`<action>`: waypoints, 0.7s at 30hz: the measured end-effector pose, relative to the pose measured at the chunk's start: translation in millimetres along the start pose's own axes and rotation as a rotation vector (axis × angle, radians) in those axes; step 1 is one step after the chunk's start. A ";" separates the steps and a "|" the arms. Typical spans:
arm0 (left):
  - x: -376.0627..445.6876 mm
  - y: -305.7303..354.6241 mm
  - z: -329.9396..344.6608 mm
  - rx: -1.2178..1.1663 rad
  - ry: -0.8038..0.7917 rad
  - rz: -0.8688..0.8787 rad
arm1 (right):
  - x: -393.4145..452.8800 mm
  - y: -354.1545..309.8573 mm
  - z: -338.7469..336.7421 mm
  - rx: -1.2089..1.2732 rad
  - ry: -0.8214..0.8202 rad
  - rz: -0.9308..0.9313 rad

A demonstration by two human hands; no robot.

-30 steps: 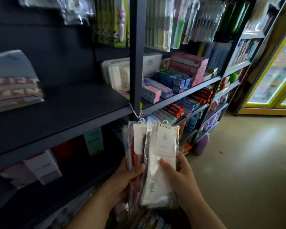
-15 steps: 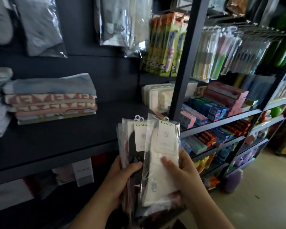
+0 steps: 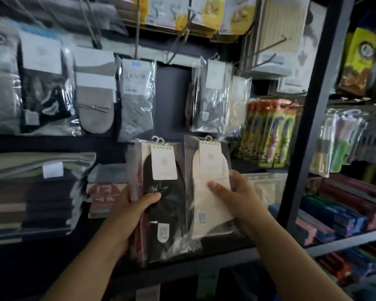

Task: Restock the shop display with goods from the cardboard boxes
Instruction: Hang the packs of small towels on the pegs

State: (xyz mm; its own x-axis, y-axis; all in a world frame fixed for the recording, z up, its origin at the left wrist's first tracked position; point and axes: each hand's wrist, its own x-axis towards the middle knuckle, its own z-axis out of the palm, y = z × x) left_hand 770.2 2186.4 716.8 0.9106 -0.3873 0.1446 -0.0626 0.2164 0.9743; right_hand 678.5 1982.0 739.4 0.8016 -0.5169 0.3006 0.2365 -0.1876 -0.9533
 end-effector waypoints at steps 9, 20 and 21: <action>44.8 55.5 -49.4 0.019 0.033 0.106 | 100.7 -68.4 50.8 -0.024 -0.008 -0.159; 69.9 94.4 -72.1 -0.033 0.047 0.208 | 173.5 -119.7 81.3 0.027 -0.032 -0.179; 69.5 96.3 -71.5 -0.038 0.055 0.209 | 176.9 -121.3 84.1 0.019 -0.036 -0.174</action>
State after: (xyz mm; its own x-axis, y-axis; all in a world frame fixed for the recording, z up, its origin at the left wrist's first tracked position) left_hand 856.7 2244.4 808.3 0.9003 -0.2812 0.3322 -0.2381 0.3207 0.9167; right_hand 837.8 1983.5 905.9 0.7665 -0.4480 0.4601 0.3831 -0.2560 -0.8875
